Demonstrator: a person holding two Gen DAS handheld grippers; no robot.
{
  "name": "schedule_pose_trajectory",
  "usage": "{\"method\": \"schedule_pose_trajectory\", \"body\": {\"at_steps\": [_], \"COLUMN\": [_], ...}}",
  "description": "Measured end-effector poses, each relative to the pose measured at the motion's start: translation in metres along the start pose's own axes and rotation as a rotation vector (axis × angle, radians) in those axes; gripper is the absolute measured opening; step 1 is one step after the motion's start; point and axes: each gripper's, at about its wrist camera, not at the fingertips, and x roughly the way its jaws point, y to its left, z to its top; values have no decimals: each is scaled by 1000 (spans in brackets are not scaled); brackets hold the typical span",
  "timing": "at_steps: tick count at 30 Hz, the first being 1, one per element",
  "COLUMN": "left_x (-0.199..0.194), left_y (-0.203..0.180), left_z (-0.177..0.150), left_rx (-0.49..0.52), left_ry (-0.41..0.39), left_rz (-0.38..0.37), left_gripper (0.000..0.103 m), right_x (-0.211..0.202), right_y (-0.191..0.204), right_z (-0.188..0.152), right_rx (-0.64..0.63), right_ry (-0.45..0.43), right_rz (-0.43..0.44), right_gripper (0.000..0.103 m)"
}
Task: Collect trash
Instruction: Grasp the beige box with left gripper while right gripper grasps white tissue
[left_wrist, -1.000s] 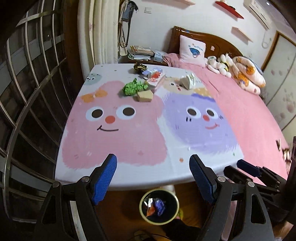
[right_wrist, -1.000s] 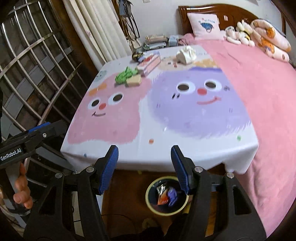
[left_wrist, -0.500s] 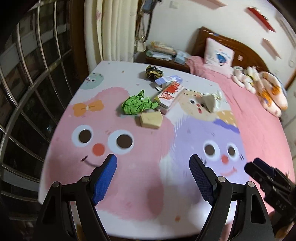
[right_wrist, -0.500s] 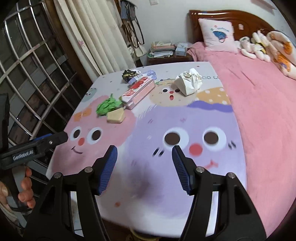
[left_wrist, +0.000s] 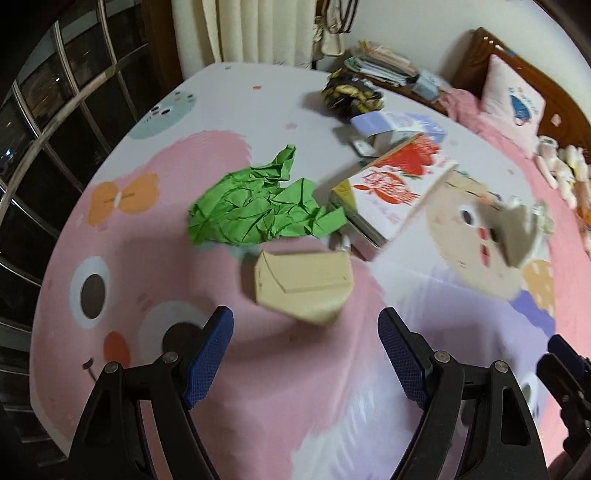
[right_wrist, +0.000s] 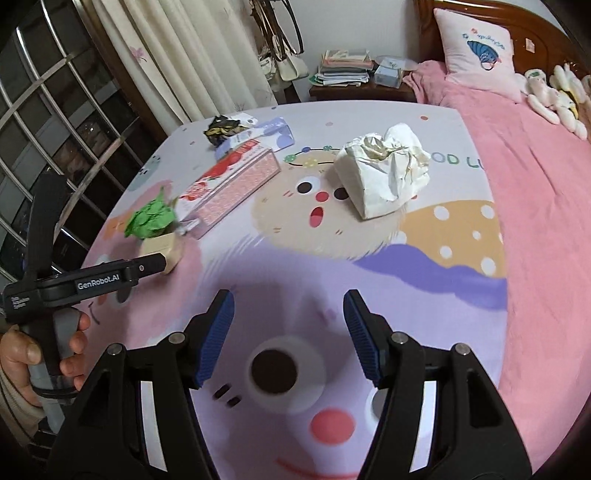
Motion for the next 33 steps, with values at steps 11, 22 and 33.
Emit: {"method": "schedule_pose_trajectory", "body": {"at_steps": [11, 22, 33], "left_x": [39, 26, -25], "left_y": [-4, -10, -25], "left_z": [15, 13, 30], "left_rx": [-65, -73, -131], "left_ry": [-2, -45, -128], "left_rz": [58, 76, 55], "left_gripper": [74, 62, 62], "right_x": [32, 36, 50], "right_y": [-27, -51, -61], "right_z": [18, 50, 96], "right_rx": [18, 70, 82], "right_ry": [17, -52, -106], "right_rz": [-6, -83, -172], "right_gripper": [62, 74, 77]}}
